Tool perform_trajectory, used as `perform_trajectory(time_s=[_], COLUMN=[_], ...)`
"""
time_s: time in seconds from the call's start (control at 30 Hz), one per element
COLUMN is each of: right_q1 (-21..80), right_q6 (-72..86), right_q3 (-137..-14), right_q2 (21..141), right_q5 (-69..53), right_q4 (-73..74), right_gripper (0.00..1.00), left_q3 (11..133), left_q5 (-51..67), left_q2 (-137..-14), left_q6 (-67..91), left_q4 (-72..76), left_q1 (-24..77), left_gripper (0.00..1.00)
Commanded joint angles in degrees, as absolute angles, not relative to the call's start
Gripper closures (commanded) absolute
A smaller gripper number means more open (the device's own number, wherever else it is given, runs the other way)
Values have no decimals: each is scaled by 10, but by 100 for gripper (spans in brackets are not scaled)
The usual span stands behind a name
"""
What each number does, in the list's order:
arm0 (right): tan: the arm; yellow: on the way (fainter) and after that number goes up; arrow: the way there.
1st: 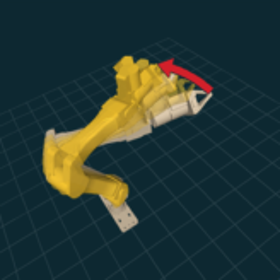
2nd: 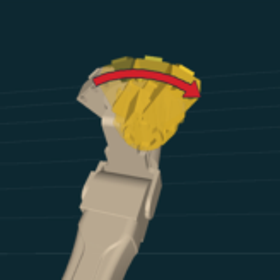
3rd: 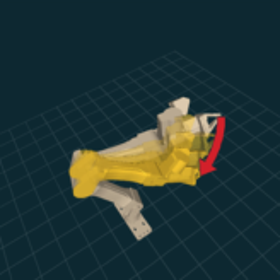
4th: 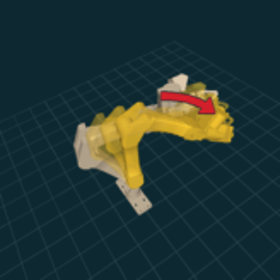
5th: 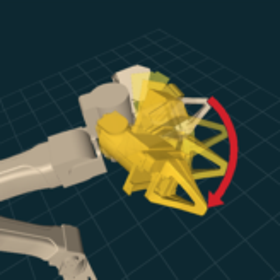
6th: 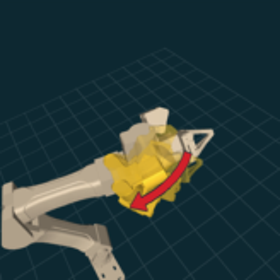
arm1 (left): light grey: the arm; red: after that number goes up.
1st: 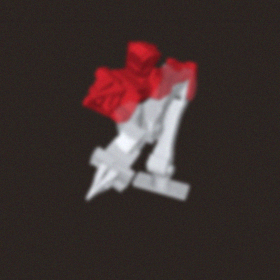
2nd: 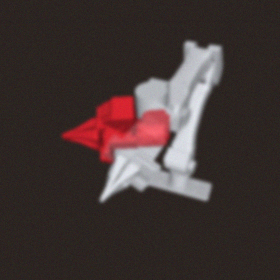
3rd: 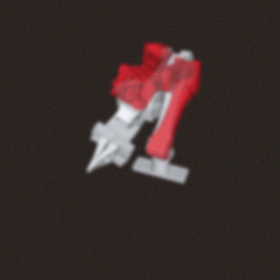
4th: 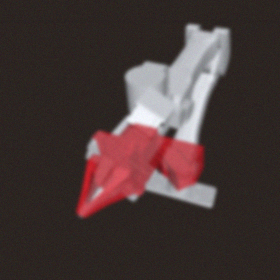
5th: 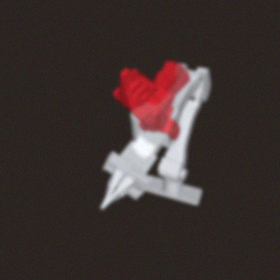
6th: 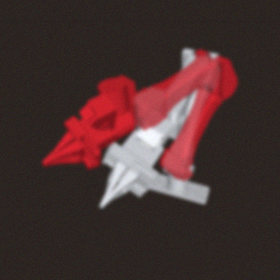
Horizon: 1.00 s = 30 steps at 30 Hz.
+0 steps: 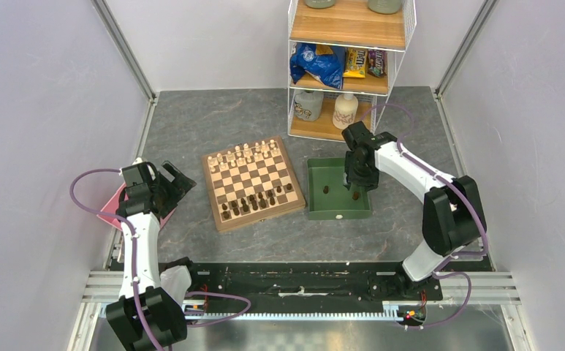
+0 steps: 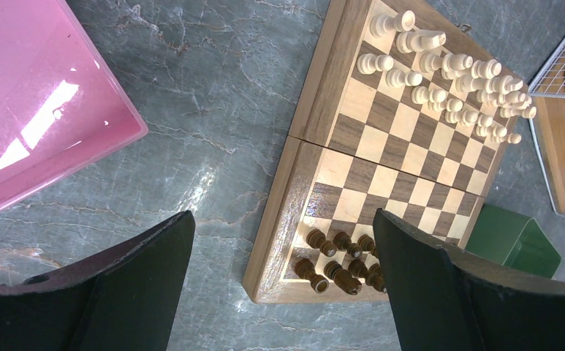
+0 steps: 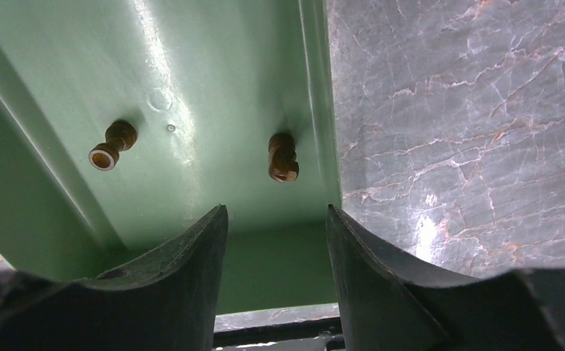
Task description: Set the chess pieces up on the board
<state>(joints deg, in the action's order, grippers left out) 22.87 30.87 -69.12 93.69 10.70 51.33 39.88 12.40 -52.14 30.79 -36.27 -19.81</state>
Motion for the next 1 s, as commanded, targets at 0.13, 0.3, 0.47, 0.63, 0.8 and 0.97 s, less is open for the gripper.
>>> perform_trajectory(time_s=[0.13,0.3,0.47,0.63,0.8,0.97], right_q1=[228,228,228,227,228,228], right_q6=[259,255,251,248,246,243], right_q3=[-700,-696,-693,-693,-695,-699], right_q2=[962,974,985,995,1008,1017], right_q5=[97,85,103,109,111,111], right_q4=[488,479,480,481,480,478], right_gripper=[44,47,49,51,53,56], left_q3=[406,406,405,405,406,405], left_q5=[134,133,134,133,133,133], left_q2=[-521,-521,-523,-523,-523,-523], left_q6=[294,295,295,295,294,295], left_q4=[-353,-352,-352,-353,-353,-353], left_q1=[-201,-201,-201,-201,-201,-201], left_gripper=[1,1,1,1,1,1])
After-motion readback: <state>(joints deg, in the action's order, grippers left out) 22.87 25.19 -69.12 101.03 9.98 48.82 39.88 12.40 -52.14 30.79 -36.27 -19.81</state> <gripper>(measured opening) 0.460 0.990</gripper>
